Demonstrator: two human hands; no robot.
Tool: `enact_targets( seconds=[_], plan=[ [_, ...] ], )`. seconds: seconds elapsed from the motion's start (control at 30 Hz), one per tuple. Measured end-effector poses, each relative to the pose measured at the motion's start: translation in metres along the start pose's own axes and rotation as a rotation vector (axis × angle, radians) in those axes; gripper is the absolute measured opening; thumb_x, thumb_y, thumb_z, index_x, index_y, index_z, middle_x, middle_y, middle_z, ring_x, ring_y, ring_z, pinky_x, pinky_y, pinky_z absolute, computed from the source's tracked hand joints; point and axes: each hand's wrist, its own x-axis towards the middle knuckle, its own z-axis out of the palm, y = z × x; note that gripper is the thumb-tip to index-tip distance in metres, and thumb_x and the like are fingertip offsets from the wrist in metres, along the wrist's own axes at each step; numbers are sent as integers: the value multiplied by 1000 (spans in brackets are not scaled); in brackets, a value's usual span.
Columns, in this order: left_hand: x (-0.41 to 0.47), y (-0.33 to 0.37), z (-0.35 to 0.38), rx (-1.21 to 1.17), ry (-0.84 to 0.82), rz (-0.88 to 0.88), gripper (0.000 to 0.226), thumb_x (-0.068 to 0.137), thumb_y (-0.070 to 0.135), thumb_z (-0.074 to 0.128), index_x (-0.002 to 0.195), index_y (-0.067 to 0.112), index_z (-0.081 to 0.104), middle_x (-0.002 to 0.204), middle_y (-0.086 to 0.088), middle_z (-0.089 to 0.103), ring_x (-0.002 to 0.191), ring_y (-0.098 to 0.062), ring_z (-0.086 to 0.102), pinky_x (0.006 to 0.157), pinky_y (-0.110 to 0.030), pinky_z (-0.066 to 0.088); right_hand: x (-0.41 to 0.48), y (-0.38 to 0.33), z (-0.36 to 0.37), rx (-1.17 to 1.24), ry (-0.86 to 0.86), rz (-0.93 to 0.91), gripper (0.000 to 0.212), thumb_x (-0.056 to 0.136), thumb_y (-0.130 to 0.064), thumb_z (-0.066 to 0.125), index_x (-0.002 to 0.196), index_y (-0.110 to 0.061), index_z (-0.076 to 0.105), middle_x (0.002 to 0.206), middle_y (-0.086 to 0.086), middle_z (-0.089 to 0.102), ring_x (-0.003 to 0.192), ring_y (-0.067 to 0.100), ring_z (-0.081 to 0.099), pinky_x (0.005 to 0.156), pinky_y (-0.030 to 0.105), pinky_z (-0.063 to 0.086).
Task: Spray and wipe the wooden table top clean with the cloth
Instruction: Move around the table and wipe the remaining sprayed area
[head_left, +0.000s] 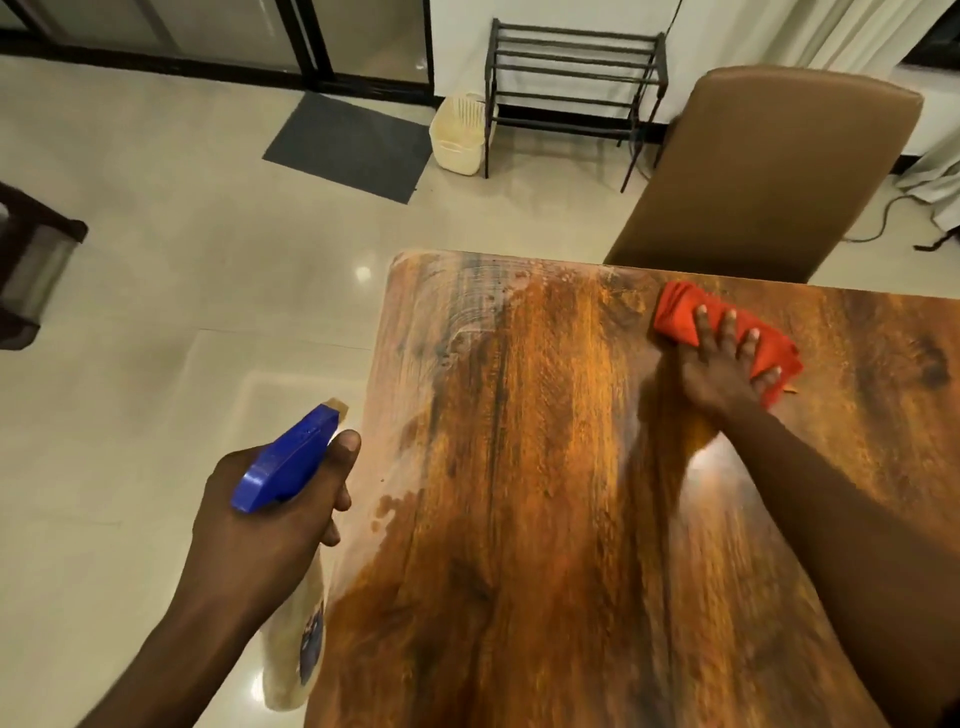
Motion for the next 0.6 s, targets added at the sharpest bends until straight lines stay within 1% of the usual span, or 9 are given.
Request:
enact_targets(
  seconds=[0.07, 0.1, 0.17, 0.2, 0.27, 0.37, 0.47, 0.53, 0.6],
  plan=[
    [-1, -9, -8, -16, -4, 7, 39, 89, 64, 72, 73, 29, 77, 63, -2, 76, 48, -20, 71, 67, -34, 53, 18, -50, 4, 10, 2, 31, 64, 115, -56, 24, 172, -47, -5, 182, -5, -18, 166, 33, -21, 125, 74, -14],
    [-1, -13, -12, -26, -7, 9, 32, 89, 63, 72, 77, 34, 78, 65, -3, 77, 48, -21, 71, 68, -35, 55, 24, -74, 8, 5, -8, 16, 64, 115, -57, 23, 172, -47, -5, 182, -4, -18, 166, 34, -21, 125, 75, -14],
    [-2, -16, -18, -53, -5, -3, 24, 87, 67, 73, 83, 44, 78, 65, -3, 77, 47, -20, 70, 66, -35, 56, 30, -122, 23, -45, -40, -91, 66, 114, -58, 24, 171, -47, -8, 182, -3, -20, 165, 35, -22, 124, 76, -15],
    [-3, -18, -23, -58, 3, -8, 26, 85, 69, 72, 82, 44, 78, 63, -3, 77, 46, -18, 69, 63, -33, 55, 29, -148, 34, -83, -65, -176, 68, 113, -59, 24, 171, -48, -10, 181, -2, -22, 165, 36, -24, 123, 76, -16],
    [-1, -22, -35, -53, 26, -26, 34, 80, 67, 65, 73, 36, 78, 60, -1, 75, 44, -16, 68, 60, -30, 51, 17, -205, 61, -160, -119, -360, 72, 110, -65, 25, 169, -49, -13, 179, -2, -28, 163, 36, -28, 122, 75, -21],
    [6, -27, -51, -46, 53, -48, 39, 79, 63, 65, 68, 28, 77, 61, -1, 76, 45, -18, 69, 60, -30, 51, -17, -272, 103, -274, -157, -568, 79, 108, -70, 28, 167, -50, -20, 175, -2, -34, 160, 37, -32, 119, 73, -26],
    [14, -32, -60, -14, 72, -48, 44, 83, 60, 66, 65, 22, 76, 55, -4, 74, 48, -18, 71, 62, -30, 50, -68, -293, 142, -376, -171, -783, 77, 110, -68, 25, 164, -49, -27, 174, 0, -37, 158, 37, -36, 119, 73, -27],
    [17, -36, -65, 30, 66, -50, 41, 91, 54, 69, 64, 23, 76, 51, -6, 71, 49, -17, 71, 61, -30, 49, -116, -284, 170, -410, -196, -932, 74, 110, -69, 18, 163, -49, -30, 172, -1, -40, 157, 37, -39, 118, 70, -31],
    [16, -38, -70, 43, 57, -52, 42, 95, 47, 72, 63, 19, 75, 50, -4, 71, 48, -17, 70, 57, -26, 49, -168, -261, 196, -455, -202, -1064, 77, 110, -67, 22, 166, -46, -26, 174, -1, -38, 158, 35, -39, 120, 72, -27]
  ],
)
